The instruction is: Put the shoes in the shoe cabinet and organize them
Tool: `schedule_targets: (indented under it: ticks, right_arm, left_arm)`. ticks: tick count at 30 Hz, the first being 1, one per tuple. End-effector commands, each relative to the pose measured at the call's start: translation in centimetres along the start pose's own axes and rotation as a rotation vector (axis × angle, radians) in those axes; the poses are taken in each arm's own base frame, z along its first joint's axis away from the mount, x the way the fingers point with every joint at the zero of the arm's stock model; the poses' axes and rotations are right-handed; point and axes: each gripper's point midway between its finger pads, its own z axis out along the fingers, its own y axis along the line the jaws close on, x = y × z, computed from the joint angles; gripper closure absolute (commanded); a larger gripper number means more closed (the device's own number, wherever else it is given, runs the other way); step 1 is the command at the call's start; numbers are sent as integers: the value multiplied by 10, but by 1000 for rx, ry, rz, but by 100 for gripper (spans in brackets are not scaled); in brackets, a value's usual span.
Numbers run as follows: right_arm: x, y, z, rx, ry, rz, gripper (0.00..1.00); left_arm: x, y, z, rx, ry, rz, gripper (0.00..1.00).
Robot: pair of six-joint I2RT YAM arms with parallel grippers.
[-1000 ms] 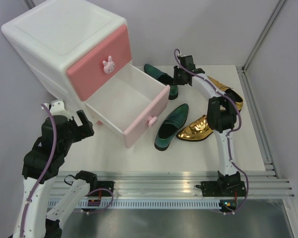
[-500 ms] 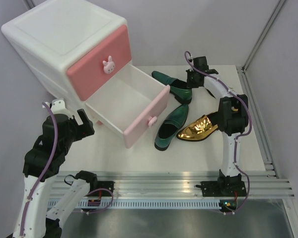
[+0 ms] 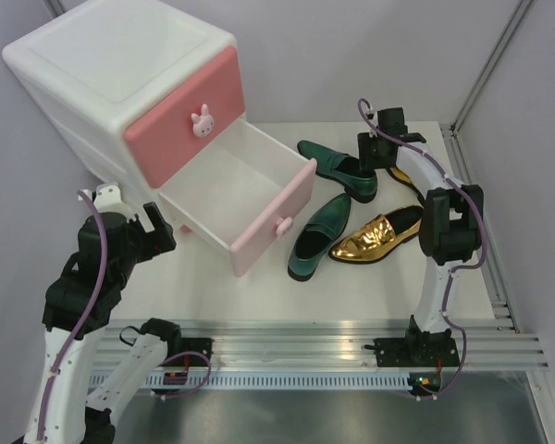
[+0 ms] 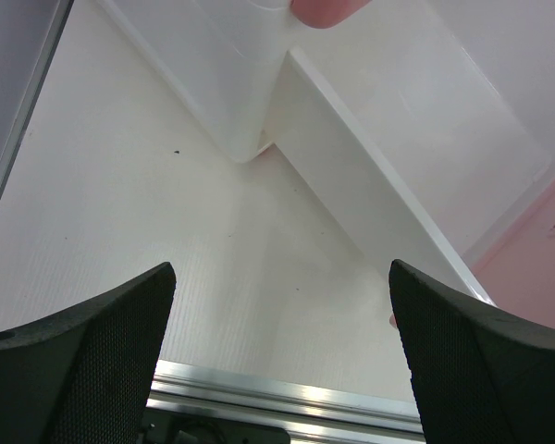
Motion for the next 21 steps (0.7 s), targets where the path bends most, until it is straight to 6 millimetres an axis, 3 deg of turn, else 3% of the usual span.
schedule_targets:
  ticks: [1, 5, 7, 9, 15, 21]
  right_arm:
    - [-38, 11, -47, -52, -125, -27, 36]
    - [-46, 22, -71, -47, -166, -113, 32]
    - [-46, 38, -80, -87, -180, -151, 32]
    - [-41, 46, -81, -119, -173, -185, 33]
    - [-4, 74, -55, -204, -44, -298, 34]
    - [14, 76, -17, -214, 21, -358, 36]
  left_arm:
    - [-8, -1, 0, 10, -38, 20, 0]
    - [-9, -1, 0, 10, -43, 22, 0]
    - [-10, -1, -1, 11, -45, 25, 0]
    - [-11, -1, -1, 13, -51, 33, 0]
    - [-12, -1, -4, 20, -57, 41, 0]
    - [-13, -2, -6, 29, -60, 51, 0]
